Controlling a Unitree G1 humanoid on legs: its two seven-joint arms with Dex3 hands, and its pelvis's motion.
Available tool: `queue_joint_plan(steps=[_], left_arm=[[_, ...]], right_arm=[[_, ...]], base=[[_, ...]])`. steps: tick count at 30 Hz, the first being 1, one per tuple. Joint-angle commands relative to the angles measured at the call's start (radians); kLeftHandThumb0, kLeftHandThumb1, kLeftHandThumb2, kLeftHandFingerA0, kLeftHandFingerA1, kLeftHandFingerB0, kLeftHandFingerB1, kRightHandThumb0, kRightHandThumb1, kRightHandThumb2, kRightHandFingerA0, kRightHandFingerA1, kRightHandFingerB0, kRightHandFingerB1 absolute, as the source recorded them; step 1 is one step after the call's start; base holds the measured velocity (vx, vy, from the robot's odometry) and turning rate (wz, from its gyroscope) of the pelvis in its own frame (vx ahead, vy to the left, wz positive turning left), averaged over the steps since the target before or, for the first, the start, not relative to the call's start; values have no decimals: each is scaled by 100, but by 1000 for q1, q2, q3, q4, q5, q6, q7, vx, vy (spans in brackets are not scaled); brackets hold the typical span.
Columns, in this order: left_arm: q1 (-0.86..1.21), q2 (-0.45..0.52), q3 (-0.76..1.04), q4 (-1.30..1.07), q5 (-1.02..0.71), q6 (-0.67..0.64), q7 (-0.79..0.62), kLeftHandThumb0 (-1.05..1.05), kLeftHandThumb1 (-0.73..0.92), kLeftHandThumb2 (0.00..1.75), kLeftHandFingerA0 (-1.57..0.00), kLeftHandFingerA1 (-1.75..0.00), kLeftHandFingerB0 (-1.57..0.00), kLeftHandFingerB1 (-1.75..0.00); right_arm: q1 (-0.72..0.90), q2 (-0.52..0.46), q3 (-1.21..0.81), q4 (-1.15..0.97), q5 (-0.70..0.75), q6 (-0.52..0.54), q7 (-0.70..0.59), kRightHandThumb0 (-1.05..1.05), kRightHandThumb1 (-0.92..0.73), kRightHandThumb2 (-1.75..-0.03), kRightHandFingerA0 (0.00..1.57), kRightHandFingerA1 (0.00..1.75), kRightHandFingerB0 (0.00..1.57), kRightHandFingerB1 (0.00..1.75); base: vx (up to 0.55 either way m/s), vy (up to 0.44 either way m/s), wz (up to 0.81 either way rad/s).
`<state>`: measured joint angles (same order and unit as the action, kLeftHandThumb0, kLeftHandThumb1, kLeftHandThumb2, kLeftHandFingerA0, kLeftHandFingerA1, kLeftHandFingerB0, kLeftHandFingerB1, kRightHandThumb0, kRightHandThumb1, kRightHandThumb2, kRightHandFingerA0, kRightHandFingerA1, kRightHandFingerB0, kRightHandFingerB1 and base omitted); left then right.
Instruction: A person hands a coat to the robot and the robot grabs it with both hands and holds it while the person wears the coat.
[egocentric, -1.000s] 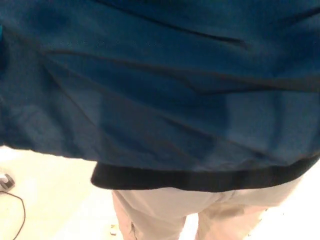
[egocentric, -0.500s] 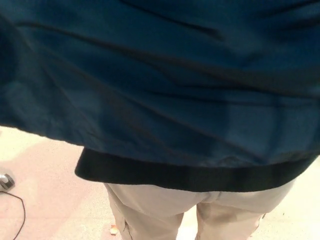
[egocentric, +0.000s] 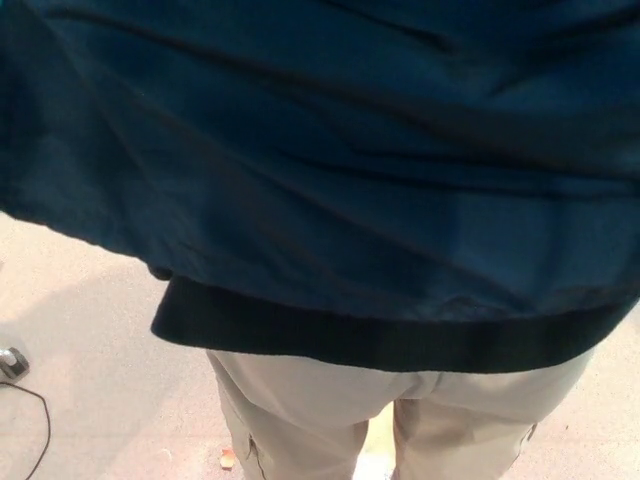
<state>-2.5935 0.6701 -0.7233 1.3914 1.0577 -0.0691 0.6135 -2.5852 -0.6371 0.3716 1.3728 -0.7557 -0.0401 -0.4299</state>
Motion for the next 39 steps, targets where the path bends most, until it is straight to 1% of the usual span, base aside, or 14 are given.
queue_joint_plan(steps=[1,24,25,26,27,28,29,32,35,36,37,39], left_arm=[[-10,-1,0,-3,11,23,3,-52,54,94,-117,-141,-73,-112],[31,14,-1,-4,10,19,4,-52,54,94,-117,-141,-73,-112],[227,137,147,-185,-125,-96,91,-5,30,84,-52,-60,-53,-60],[472,290,335,-413,-293,-240,198,-5,30,84,-52,-60,-53,-60],[451,323,331,-391,-353,-241,-188,-13,79,116,0,-44,0,-42],[582,345,400,-553,-389,-210,-174,-7,55,98,-23,-48,-26,-49],[664,355,450,-654,-399,-194,-102,-7,55,98,-23,-48,-26,-49],[781,375,519,-764,-417,-178,-118,-7,56,99,-21,-48,-24,-48],[945,397,601,-915,-425,-169,-107,-4,56,99,-21,-47,-24,-48],[978,396,618,-951,-424,-158,-110,-10,73,61,-39,-33,-39,-33],[1053,397,654,-1022,-425,-147,-113,-2,60,100,-18,-45,-21,-46],[1143,395,700,-1101,-431,-142,-118,-2,60,100,-17,-45,-20,-46]], right_arm=[[-15,-6,-4,-9,0,12,-28,-43,-66,-66,90,167,70,143],[28,17,-14,-9,11,11,-27,-43,-66,-66,90,167,70,143],[30,19,-14,-10,11,11,-27,-43,-66,-66,90,167,70,143],[31,20,-14,-10,11,11,-26,-43,-66,-66,90,167,70,143],[35,21,-15,-10,12,11,-26,-43,-66,-66,90,167,70,143],[36,23,-14,-10,12,11,-26,-43,-66,-66,90,167,70,143],[35,24,-14,-10,12,11,-26,-43,-66,-66,90,167,70,143],[43,28,-15,-10,15,11,-25,-43,-66,-66,90,167,70,143],[46,31,-15,-10,18,11,-25,-43,-66,-66,90,167,70,143],[48,31,-16,-10,18,11,-25,-43,-66,-66,90,167,70,143],[53,31,-16,-10,19,12,-25,-43,-66,-66,90,167,70,143],[59,30,-17,-10,21,12,-25,-43,-66,-66,90,167,70,143]], base=[[0,0,0],[0,0,0],[0,0,0],[0,0,0],[0,0,0],[0,0,0],[0,0,0],[0,0,0],[0,0,0],[0,0,0],[0,0,0],[0,0,0]])
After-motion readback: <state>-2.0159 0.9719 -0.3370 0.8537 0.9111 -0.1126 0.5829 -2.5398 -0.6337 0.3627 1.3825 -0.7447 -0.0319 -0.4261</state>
